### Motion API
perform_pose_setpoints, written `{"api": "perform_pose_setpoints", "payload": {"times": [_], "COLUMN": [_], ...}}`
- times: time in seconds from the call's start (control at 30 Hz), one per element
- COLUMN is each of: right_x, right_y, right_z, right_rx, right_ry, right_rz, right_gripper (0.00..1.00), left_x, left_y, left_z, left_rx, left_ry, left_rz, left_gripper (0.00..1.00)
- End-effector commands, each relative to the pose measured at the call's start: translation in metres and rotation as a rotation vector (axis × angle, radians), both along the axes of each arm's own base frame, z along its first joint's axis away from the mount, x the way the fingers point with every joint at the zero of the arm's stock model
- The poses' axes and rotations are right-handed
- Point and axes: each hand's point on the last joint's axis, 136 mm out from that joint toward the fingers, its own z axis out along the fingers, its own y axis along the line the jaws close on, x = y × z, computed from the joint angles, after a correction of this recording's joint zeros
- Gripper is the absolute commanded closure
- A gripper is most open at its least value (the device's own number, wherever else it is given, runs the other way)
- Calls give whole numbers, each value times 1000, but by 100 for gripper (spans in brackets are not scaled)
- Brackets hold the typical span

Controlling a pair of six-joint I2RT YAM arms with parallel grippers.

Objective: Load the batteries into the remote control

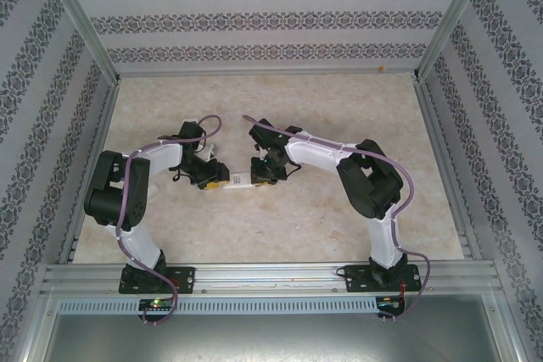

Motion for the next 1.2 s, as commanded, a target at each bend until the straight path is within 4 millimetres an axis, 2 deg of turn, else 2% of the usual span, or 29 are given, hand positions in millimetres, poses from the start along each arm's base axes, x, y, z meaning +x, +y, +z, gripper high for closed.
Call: {"api": "perform_pose_setpoints", "payload": {"times": [0.0,0.43,0.7,0.87,0.97,1.07,1.13,1.17], "right_x": [-3,14,21,17,19,34,45,49], "right_y": [-1,1,2,8,11,6,-9,-17], "right_z": [0,-16,-37,-46,-25,25,56,64], "right_rx": [-19,-46,-90,-98,-68,-22,-13,-17], "right_ry": [-6,-24,-38,-31,-50,-128,-176,-192], "right_rz": [1,-4,26,50,44,-2,-63,-87], "right_gripper": [82,86,87,87,87,81,73,71], "left_x": [-3,-5,-5,-5,-3,1,6,9], "left_y": [-22,-21,-20,-19,-18,-17,-14,-13], "left_z": [-9,-10,-11,-10,-8,0,8,12], "left_rx": [-74,-71,-61,-55,-48,-35,-16,-8], "left_ry": [5,3,2,-4,-12,-31,-59,-73], "left_rz": [-57,-58,-66,-72,-72,-69,-65,-63], "left_gripper": [56,56,56,56,56,53,47,45]}}
